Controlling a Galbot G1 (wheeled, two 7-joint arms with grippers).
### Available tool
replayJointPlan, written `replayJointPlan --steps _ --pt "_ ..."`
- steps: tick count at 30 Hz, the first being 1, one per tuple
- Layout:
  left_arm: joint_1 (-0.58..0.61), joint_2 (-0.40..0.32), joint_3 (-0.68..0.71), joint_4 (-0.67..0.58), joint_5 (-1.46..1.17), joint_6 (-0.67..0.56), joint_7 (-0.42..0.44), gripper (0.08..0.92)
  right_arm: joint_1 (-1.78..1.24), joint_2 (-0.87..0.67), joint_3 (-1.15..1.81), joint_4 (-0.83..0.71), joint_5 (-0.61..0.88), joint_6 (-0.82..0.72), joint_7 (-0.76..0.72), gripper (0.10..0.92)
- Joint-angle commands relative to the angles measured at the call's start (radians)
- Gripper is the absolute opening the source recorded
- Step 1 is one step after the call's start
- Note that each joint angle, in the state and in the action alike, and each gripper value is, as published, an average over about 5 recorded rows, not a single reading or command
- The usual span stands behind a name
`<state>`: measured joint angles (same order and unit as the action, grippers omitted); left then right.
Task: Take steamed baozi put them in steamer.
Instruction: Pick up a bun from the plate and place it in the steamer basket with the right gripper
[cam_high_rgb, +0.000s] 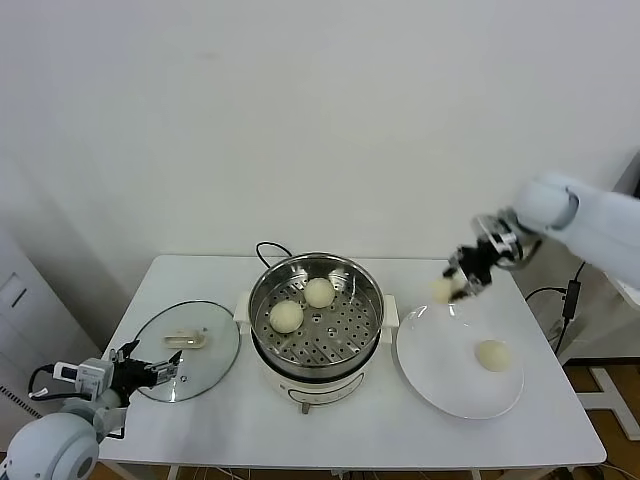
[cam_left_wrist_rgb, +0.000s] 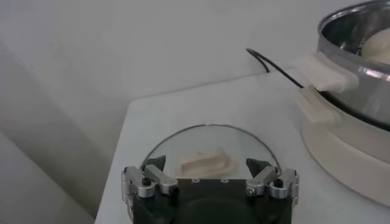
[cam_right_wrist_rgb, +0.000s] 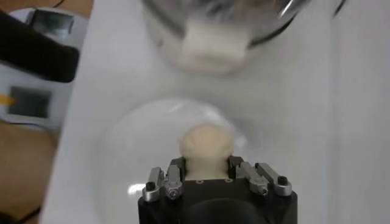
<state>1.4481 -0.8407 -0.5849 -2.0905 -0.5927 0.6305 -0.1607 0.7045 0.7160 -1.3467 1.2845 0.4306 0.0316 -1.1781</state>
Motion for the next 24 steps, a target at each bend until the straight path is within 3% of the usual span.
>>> replayJointPlan --steps 1,8,16,24 --pt "-0.004 0.001 0.005 -0.002 0.000 -0.001 0.000 0.823 0.136 0.215 -0.006 -0.043 0.074 0.233 -0.044 0.435" --pt "-0.006 0.005 0.007 -0.004 0.000 -0.002 0.000 0.823 0.109 0.359 -0.017 0.006 0.015 0.387 -0.055 0.435" --pt "-0.007 0.008 0.005 0.002 -0.003 -0.009 0.002 0.823 0.025 0.526 0.007 0.028 -0.201 0.601 -0.060 0.439" --pt "-0.006 0.008 0.001 0.006 -0.003 -0.015 0.004 0.823 -0.079 0.585 0.051 0.103 -0.370 0.717 -0.050 0.441"
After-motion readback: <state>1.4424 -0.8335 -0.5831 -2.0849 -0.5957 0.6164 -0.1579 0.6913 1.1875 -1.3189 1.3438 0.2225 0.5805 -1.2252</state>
